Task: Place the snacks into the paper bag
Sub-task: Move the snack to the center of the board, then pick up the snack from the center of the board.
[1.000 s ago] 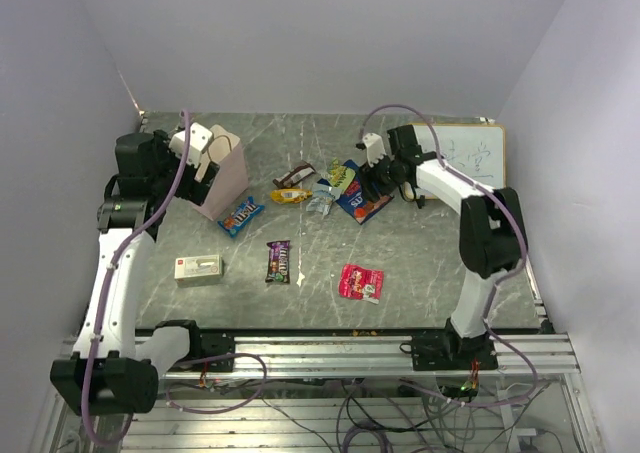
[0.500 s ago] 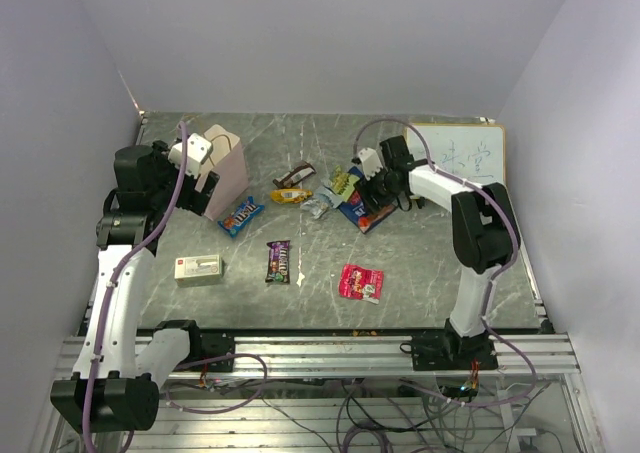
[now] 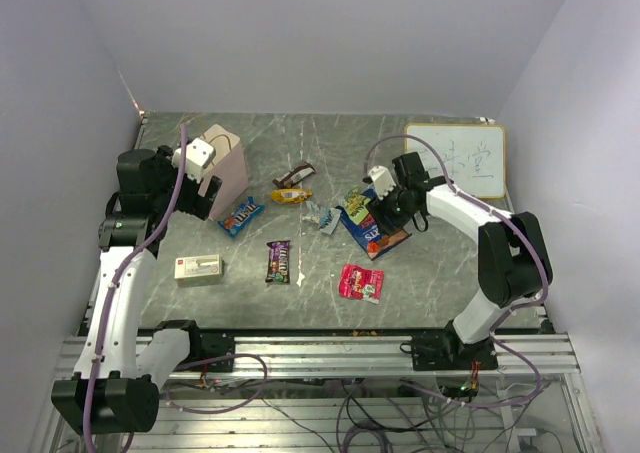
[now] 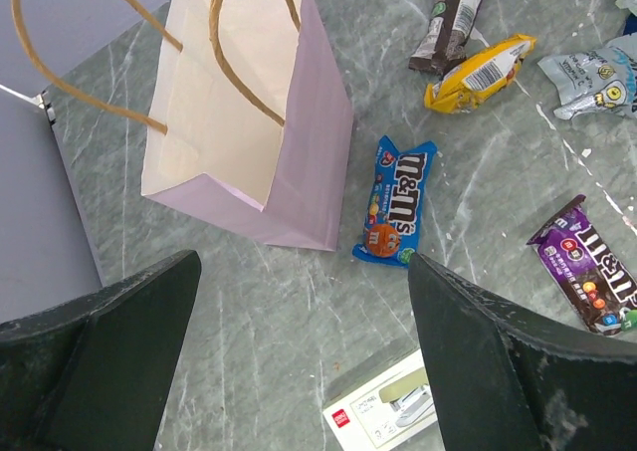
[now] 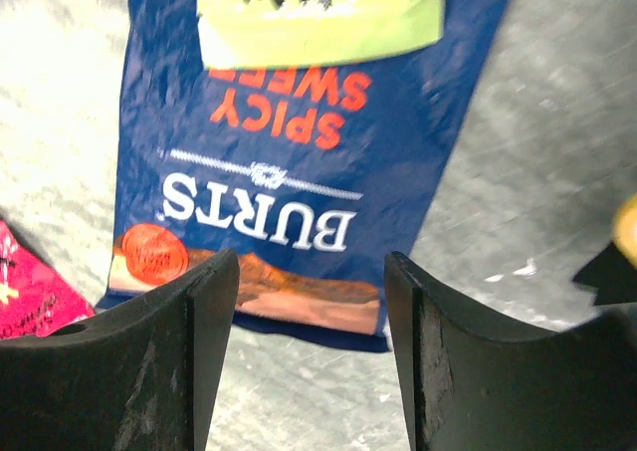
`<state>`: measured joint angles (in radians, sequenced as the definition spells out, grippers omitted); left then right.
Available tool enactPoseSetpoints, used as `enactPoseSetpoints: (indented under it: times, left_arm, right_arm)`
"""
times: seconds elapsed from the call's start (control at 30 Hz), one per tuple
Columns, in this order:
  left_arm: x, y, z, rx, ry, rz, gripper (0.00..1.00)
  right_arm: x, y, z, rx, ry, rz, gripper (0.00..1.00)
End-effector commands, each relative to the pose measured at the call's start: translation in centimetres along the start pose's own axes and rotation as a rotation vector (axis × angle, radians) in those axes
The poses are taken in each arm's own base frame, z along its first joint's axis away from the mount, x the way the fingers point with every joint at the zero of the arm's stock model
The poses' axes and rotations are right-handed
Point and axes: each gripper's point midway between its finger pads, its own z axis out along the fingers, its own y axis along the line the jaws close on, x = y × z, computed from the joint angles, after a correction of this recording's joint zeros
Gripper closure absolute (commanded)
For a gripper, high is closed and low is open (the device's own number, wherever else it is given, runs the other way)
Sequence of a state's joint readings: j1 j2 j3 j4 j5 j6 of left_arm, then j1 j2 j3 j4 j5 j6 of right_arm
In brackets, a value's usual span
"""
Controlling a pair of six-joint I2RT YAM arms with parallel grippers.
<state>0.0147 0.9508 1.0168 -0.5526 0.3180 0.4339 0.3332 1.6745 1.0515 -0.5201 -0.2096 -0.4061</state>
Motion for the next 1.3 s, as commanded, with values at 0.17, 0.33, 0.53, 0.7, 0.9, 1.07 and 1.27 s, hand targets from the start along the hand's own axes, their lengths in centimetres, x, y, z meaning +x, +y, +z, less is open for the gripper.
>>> enactPoseSetpoints:
  times: [0.17,0.33,0.53,0.7,0.9,1.07,1.27]
  left_arm:
    - [-0.6,-0.8,-0.7,0.029,-0.032,0.024,0.04]
    - [-0.5,-1.1,-1.0,0.035,-0.034,0.023,0.04]
    - [-0.6,-1.2,-0.9,0.040,-0.038,0.020,0.04]
    - [-0.3,-1.3,-0.9,0.043,-0.036,0.019,0.04]
    - [-0.4,-1.4,-1.2,0.045,-0.037,0.024,0.05]
    - [-0.5,-2.2,-1.4,0.092,-0.026,0.022,0.06]
    - [0.2,-3.2,-1.8,0.130,-0.003,0.003,0.08]
  right_arm:
    - [-5.3,-4.0,1.4,0.100,-0.081,0.083,0.39]
    - [-5.1,-5.1,3.3,0.088,-0.051,0.106,0.39]
    - [-4.2,-5.2,4.5,0.045,-0.031,0.125,0.39]
    - [-3.3,-4.3,5.7,-0.013,-0.013,0.133,0.40]
    - [-2.3,-4.0,6.9,-0.037,0.004,0.147,0.46]
    - [-0.9,-4.3,8.0,-0.039,0.024,0.169,0.60]
    - [-1.1,-5.0,7.6,-0.033,0.004,0.176,0.83]
